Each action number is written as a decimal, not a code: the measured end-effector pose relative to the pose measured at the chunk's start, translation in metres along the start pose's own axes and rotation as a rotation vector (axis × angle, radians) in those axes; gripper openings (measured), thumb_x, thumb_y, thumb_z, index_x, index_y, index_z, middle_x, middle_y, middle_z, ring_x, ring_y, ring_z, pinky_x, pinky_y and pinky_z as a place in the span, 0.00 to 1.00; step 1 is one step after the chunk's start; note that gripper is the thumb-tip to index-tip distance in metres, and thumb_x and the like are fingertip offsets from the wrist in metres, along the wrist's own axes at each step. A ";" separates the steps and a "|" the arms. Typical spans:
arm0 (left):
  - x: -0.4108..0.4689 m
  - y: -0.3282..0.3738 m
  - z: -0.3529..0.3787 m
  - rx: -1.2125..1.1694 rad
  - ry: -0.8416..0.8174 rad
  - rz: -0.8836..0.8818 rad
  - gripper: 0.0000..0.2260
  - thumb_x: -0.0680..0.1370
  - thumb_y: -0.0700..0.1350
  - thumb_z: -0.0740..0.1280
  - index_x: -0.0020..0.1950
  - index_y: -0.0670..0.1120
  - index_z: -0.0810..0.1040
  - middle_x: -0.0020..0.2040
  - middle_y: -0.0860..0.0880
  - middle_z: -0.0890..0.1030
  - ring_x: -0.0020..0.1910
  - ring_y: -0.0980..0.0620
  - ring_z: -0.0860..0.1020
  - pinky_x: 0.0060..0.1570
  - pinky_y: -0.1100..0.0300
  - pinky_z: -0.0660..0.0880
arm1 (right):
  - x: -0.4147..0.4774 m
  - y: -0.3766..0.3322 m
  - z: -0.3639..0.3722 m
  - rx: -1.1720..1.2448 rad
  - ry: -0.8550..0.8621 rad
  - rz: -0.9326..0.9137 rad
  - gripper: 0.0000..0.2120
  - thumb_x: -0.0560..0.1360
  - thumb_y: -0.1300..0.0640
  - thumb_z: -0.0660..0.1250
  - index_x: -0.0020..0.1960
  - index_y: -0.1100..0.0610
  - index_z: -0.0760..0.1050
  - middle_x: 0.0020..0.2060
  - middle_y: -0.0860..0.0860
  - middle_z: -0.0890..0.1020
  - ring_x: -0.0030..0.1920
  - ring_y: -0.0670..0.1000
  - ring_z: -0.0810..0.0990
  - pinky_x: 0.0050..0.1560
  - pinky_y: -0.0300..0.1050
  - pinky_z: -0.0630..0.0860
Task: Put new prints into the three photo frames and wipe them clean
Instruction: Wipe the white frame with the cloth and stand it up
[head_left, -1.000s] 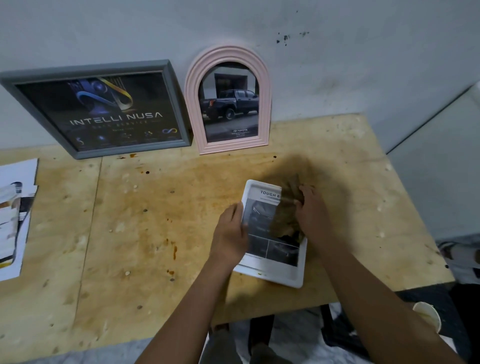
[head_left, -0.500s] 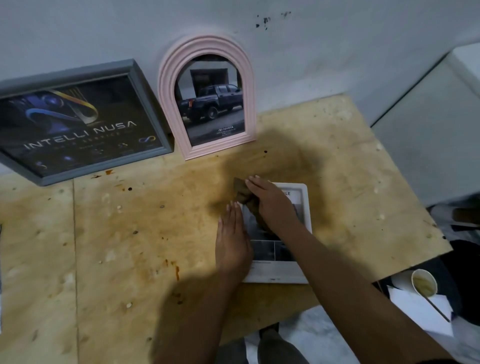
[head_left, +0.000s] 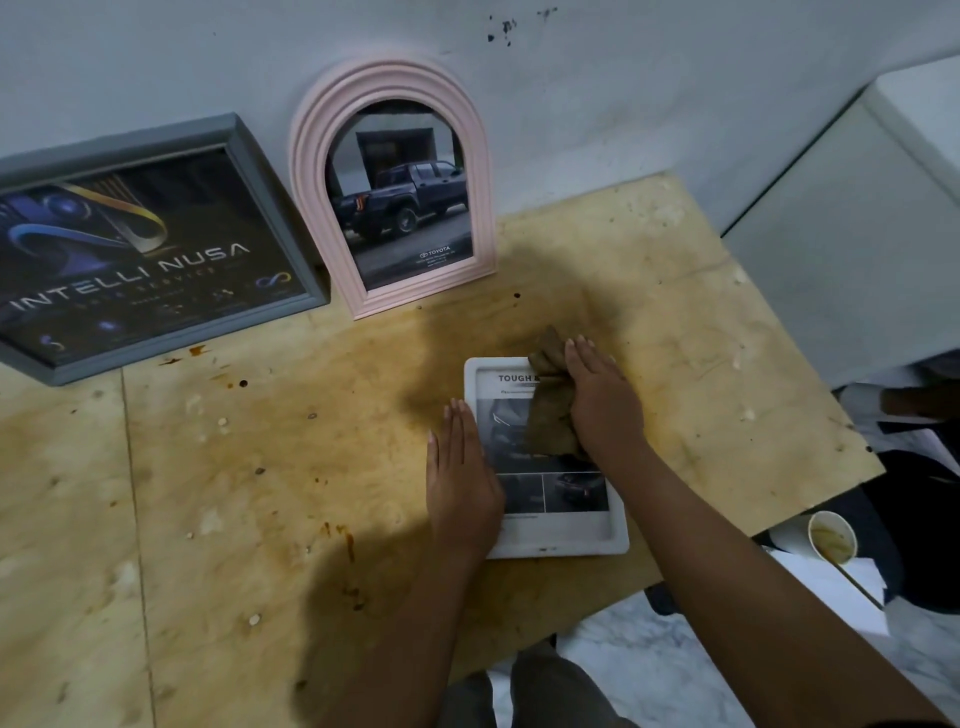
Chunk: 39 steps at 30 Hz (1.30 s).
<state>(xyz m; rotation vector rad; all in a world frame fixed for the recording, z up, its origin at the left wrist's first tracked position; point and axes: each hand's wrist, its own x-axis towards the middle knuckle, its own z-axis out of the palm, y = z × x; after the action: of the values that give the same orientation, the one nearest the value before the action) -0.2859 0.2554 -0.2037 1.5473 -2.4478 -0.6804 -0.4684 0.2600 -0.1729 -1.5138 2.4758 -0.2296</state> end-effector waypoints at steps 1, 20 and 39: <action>0.000 0.000 0.000 0.005 -0.004 0.000 0.26 0.76 0.42 0.47 0.72 0.34 0.60 0.72 0.38 0.65 0.72 0.47 0.57 0.69 0.44 0.51 | -0.002 0.000 0.000 -0.025 -0.005 0.025 0.26 0.79 0.67 0.50 0.76 0.60 0.51 0.76 0.55 0.54 0.75 0.52 0.53 0.73 0.43 0.48; -0.001 0.008 -0.002 -0.052 0.050 -0.058 0.26 0.79 0.38 0.52 0.76 0.40 0.49 0.77 0.45 0.54 0.76 0.51 0.49 0.74 0.58 0.40 | -0.080 0.006 0.000 0.184 -0.063 0.133 0.27 0.78 0.67 0.52 0.76 0.57 0.53 0.76 0.47 0.50 0.75 0.47 0.53 0.60 0.40 0.69; 0.005 0.015 -0.014 -0.392 0.110 -0.093 0.18 0.72 0.33 0.59 0.62 0.37 0.68 0.56 0.40 0.74 0.58 0.41 0.72 0.57 0.49 0.71 | -0.120 0.041 -0.001 0.437 0.009 0.095 0.22 0.76 0.69 0.57 0.67 0.58 0.72 0.69 0.49 0.70 0.69 0.50 0.68 0.66 0.38 0.63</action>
<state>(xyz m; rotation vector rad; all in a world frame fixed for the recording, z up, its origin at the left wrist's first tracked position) -0.2950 0.2521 -0.1854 1.5001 -2.0211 -0.9923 -0.4508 0.3851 -0.1689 -1.2113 2.2954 -0.7071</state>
